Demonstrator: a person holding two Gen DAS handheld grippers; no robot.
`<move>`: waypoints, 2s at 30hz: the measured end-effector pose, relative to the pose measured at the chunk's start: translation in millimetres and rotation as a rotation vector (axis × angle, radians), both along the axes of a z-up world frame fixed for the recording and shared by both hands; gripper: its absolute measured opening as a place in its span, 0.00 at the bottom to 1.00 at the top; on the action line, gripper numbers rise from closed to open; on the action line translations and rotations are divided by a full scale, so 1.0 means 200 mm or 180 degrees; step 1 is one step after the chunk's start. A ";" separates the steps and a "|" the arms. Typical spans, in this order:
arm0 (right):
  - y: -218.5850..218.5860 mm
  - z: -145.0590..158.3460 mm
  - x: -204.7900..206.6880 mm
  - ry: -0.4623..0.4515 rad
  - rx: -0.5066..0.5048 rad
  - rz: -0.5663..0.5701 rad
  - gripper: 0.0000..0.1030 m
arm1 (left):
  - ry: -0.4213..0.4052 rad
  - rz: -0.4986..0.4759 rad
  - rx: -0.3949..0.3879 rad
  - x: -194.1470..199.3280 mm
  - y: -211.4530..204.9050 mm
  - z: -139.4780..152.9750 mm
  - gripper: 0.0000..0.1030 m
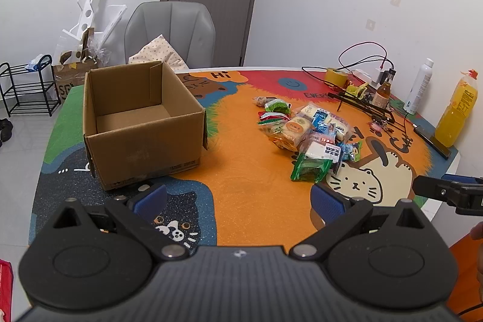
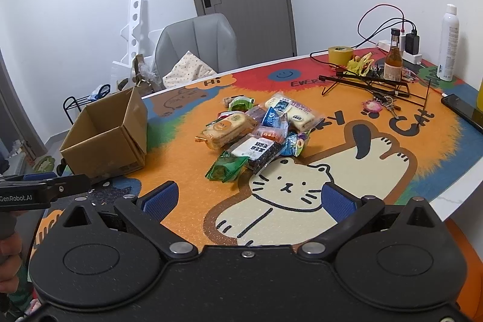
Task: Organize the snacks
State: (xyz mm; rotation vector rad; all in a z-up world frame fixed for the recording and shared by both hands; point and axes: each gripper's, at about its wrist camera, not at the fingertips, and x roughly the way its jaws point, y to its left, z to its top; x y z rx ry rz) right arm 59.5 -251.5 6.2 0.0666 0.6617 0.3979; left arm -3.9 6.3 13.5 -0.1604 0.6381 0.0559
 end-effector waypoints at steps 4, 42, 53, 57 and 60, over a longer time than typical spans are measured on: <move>0.00 -0.02 0.02 0.0037 0.0010 0.0007 1.00 | 0.0021 0.0011 -0.0009 0.01 0.01 0.00 0.98; -0.21 -0.37 0.53 0.0200 0.0489 -0.0403 0.84 | 0.0215 -0.0380 -0.0252 0.64 -0.30 -0.25 0.92; -0.24 -0.44 0.67 0.0360 0.0635 -0.0413 0.73 | 0.0412 -0.0500 -0.0378 0.81 -0.37 -0.37 0.83; -0.24 -0.47 0.71 0.0444 0.0713 -0.0385 0.68 | 0.0486 -0.0526 -0.0378 0.85 -0.40 -0.41 0.82; -0.23 -0.48 0.74 0.0457 0.0790 -0.0384 0.68 | 0.0522 -0.0512 -0.0394 0.88 -0.40 -0.44 0.80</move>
